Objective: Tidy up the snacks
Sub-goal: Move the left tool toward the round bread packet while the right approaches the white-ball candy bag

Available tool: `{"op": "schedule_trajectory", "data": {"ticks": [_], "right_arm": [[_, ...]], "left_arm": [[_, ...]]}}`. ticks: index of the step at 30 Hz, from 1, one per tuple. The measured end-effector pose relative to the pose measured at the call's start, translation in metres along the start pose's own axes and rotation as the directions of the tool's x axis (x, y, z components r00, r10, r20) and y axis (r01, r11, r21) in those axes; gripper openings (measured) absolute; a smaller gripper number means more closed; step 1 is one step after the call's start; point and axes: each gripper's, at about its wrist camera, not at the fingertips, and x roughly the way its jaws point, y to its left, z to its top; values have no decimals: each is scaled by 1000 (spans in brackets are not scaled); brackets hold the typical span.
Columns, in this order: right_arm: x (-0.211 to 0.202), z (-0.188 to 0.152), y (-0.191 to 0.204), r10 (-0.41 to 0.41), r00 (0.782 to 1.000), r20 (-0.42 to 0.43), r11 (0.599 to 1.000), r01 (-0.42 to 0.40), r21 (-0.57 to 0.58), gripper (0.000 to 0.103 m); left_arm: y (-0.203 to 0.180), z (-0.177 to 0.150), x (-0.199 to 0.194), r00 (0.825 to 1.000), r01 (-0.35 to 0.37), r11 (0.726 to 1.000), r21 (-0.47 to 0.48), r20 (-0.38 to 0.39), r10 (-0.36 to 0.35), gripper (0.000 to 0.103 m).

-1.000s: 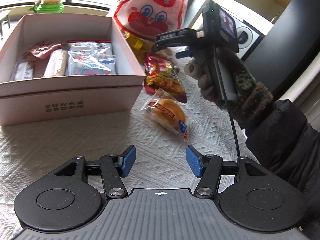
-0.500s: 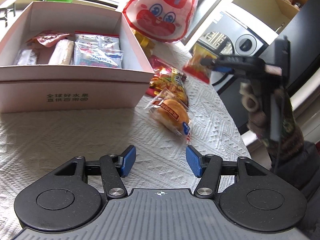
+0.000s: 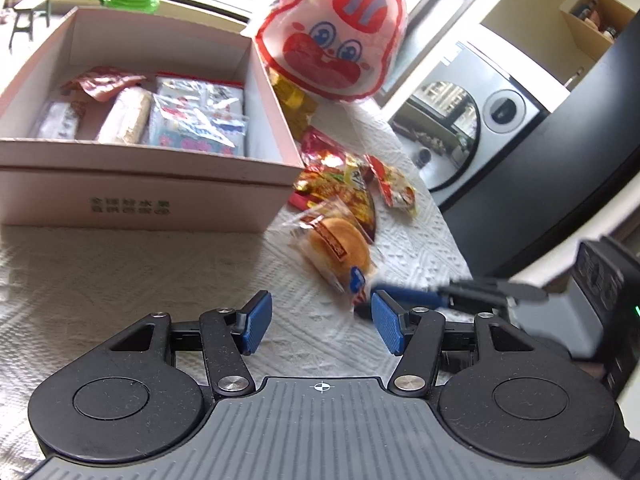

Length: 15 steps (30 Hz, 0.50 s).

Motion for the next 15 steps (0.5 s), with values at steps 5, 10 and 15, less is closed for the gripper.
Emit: {"op": "schedule_trajectory", "data": {"ticks": [5, 10, 15], "right_arm": [[-17, -7, 22, -38, 997, 69, 994, 45, -102, 34], [-25, 2, -11, -280, 944, 175, 960, 280, 23, 43], [8, 14, -35, -341, 933, 114, 940, 337, 54, 43]], "left_arm": [[-8, 7, 4, 1000, -27, 999, 26, 7, 27, 61], [-23, 12, 19, 1000, 5, 999, 46, 2, -5, 61], [-21, 12, 15, 999, -37, 999, 39, 38, 36, 61]]}}
